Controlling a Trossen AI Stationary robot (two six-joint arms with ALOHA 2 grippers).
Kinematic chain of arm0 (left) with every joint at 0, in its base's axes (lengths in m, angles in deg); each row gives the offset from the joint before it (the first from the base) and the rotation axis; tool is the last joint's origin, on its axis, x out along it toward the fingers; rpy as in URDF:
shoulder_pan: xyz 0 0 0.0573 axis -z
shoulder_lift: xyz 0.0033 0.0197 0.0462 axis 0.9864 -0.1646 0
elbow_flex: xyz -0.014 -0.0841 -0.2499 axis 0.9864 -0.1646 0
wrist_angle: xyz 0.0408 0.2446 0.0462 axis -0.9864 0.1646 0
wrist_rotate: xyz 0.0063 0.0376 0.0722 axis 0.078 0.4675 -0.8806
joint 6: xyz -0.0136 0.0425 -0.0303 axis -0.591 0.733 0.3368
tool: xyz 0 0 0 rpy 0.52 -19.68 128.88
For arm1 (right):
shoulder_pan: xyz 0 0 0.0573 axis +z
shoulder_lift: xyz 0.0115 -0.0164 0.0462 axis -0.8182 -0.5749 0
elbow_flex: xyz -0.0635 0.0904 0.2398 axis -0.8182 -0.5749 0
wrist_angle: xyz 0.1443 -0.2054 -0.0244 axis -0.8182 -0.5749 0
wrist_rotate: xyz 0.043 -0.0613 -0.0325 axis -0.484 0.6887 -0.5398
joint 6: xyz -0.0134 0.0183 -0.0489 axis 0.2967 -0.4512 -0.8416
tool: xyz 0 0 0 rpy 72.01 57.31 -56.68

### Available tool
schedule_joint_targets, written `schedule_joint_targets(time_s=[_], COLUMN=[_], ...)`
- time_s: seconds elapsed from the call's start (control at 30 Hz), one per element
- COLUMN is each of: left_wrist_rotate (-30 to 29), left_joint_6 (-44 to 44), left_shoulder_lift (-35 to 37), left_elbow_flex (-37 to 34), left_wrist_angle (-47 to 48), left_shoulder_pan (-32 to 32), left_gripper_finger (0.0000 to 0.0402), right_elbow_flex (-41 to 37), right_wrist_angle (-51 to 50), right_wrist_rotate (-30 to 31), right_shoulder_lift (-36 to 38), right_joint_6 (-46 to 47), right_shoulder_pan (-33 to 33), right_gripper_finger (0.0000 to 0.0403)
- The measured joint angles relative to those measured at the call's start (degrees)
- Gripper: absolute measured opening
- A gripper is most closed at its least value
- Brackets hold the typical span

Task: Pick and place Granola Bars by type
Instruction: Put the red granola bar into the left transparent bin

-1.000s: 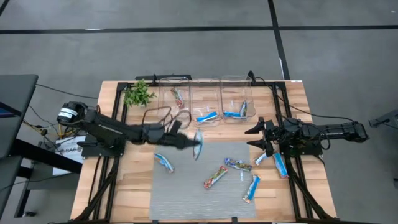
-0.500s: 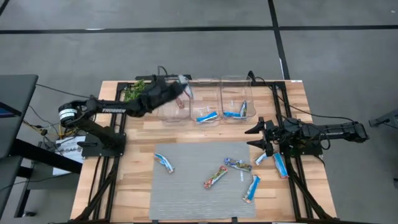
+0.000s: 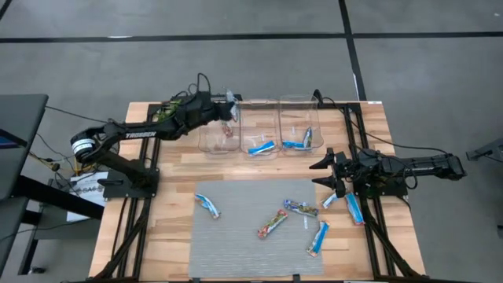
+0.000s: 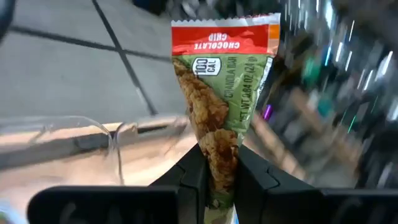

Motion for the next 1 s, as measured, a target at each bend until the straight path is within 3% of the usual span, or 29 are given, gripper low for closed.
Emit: schedule_joint_targets(time_s=[0.3, 0.57, 0.8, 1.0], left_wrist_rotate=[4.60, 8.84, 8.15, 8.07], left_joint_6=[29.76, 44.84, 44.89, 42.93], left_shoulder_lift=[0.91, 0.91, 0.91, 0.91], left_elbow_flex=[10.19, 10.43, 10.43, 10.43], left_wrist_angle=[32.07, 41.59, 43.93, 45.10], left_shoulder_pan=[0.00, 0.02, 0.11, 0.09], left_gripper_finger=[0.0048, 0.0048, 0.0053, 0.0103], right_elbow_flex=[-0.02, -0.01, 0.00, 0.00], right_wrist_angle=[0.00, 0.00, 0.00, 0.00], right_wrist_rotate=[0.01, 0.01, 0.01, 0.01], right_shoulder_lift=[0.02, 0.00, 0.01, 0.00], right_joint_6=[0.00, 0.00, 0.00, 0.00], right_shoulder_pan=[0.00, 0.00, 0.00, -0.02], right_gripper_finger=[0.0255, 0.0255, 0.0255, 0.0255])
